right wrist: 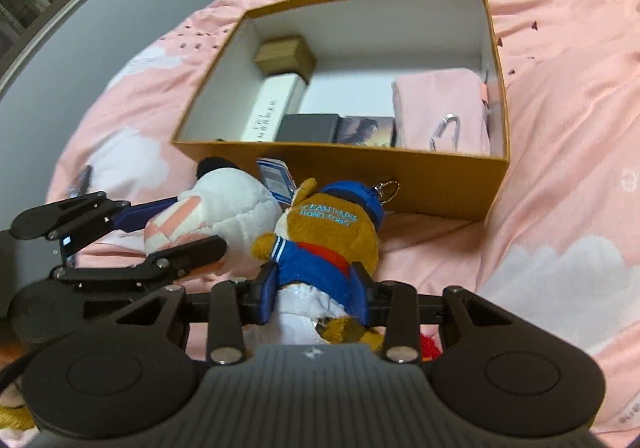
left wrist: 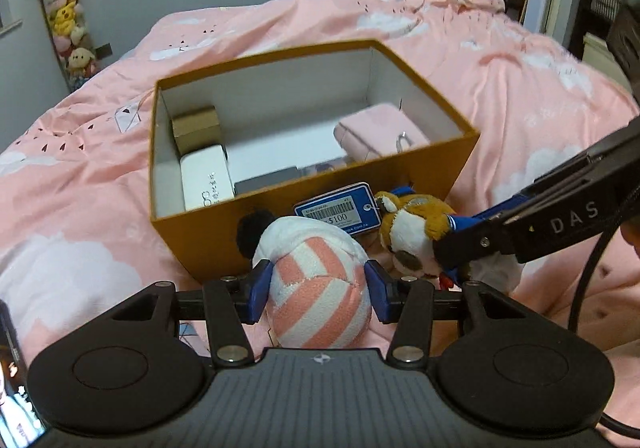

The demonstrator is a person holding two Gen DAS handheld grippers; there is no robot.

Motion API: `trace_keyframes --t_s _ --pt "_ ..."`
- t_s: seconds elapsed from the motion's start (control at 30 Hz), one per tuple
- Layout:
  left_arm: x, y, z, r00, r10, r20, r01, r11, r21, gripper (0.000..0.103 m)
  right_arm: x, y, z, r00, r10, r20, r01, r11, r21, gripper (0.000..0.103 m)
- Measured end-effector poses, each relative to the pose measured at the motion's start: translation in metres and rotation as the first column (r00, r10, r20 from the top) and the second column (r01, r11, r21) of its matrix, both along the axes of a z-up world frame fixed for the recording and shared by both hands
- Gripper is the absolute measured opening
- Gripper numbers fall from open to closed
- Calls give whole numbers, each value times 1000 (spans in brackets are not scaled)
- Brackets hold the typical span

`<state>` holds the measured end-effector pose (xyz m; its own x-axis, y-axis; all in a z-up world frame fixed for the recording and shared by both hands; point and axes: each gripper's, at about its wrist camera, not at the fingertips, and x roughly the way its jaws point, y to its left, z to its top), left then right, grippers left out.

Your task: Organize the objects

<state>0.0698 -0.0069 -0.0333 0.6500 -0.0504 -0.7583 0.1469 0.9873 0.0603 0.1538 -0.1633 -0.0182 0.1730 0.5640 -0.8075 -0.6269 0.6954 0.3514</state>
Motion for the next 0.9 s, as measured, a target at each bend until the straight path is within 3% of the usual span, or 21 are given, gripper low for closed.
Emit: trace_keyframes --t_s 0.17,0.37,0.5,0.6,0.67,0.77,0.9 --pt "-2 -8 -23 999 -8 -36 10 999 53 57 3 3 -32 999 -38 -23 37 999 -27 40" --pt "-6 5 -28 991 6 -130 -7 1000 -9 62 1 -1 -58 993 -63 -98 55 995 -86 40" --pt "-6 30 -24 978 17 -208 -58 979 -194 74 -1 -2 -59 992 -67 -107 56 994 -99 43" --pt "-4 52 -18 964 18 -264 -115 926 -358 78 -2 -1 -54 994 -57 -93 46 993 -113 45" --pt "-1 67 -14 958 44 -282 -163 896 -414 80 -1 0 -50 996 -50 -76 41 992 -120 45" --pt "8 78 -16 943 100 -316 -227 891 -394 80 0 2 -44 998 -44 -43 38 991 -129 46" --pt "19 88 -34 906 171 -388 -313 887 -339 81 0 7 -38 1000 -22 -1 22 989 -145 50"
